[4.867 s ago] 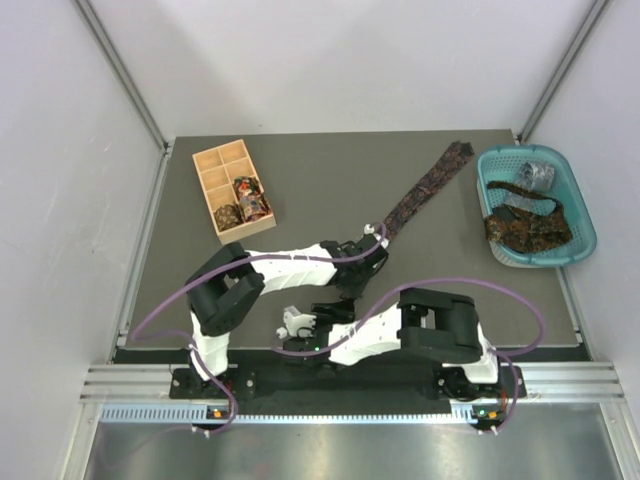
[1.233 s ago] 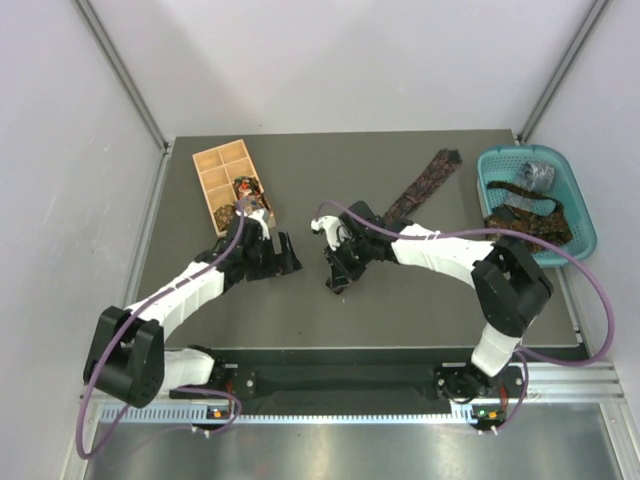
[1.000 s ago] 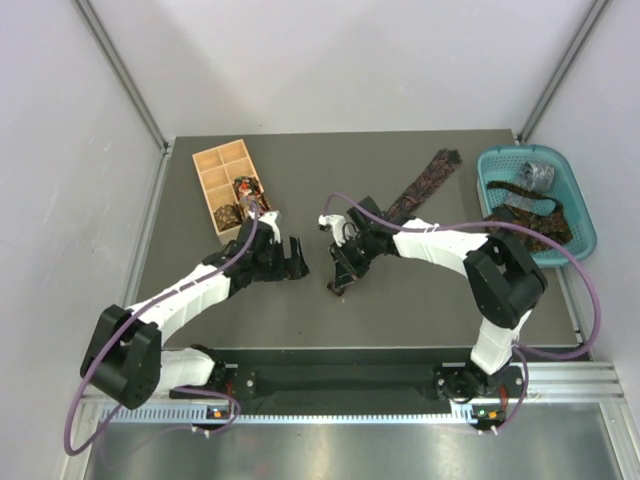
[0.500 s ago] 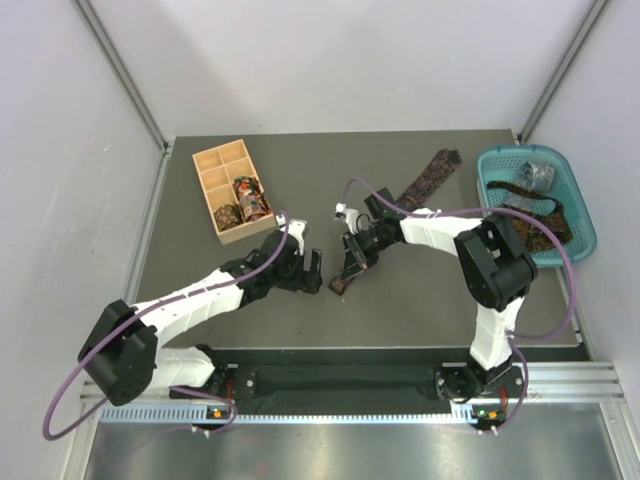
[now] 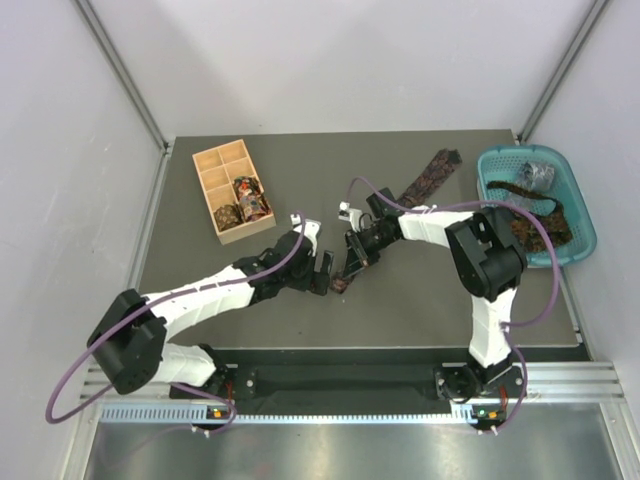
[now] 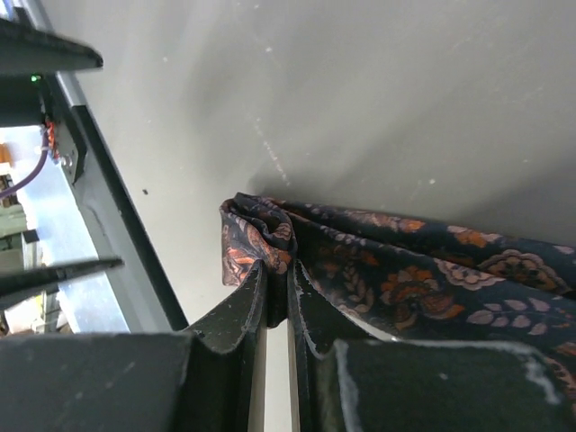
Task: Roll the ties
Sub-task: Roll the tie
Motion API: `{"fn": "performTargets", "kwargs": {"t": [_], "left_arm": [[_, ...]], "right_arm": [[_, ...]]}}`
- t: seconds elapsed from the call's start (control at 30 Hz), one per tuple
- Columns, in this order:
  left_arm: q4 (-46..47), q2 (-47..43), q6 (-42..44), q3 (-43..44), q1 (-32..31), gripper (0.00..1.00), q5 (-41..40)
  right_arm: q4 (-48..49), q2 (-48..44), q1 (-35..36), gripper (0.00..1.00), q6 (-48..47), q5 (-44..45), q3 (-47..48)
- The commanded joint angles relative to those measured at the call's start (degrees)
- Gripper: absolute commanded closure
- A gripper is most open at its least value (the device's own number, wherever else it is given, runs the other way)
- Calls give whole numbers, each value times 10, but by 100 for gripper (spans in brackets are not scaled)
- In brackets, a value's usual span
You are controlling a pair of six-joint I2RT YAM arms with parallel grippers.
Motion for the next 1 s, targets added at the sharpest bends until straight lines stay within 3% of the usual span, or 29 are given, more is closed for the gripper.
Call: {"fn": "performTargets", "kwargs": {"t": [0.0, 0.97], "left_arm": [[24, 16, 9, 28, -11, 4, -14], [160, 194, 112, 91, -45, 8, 21]], "right_arm": [[15, 9, -4, 99, -4, 14, 23], [-67, 54, -3, 98, -35, 22, 51]]}}
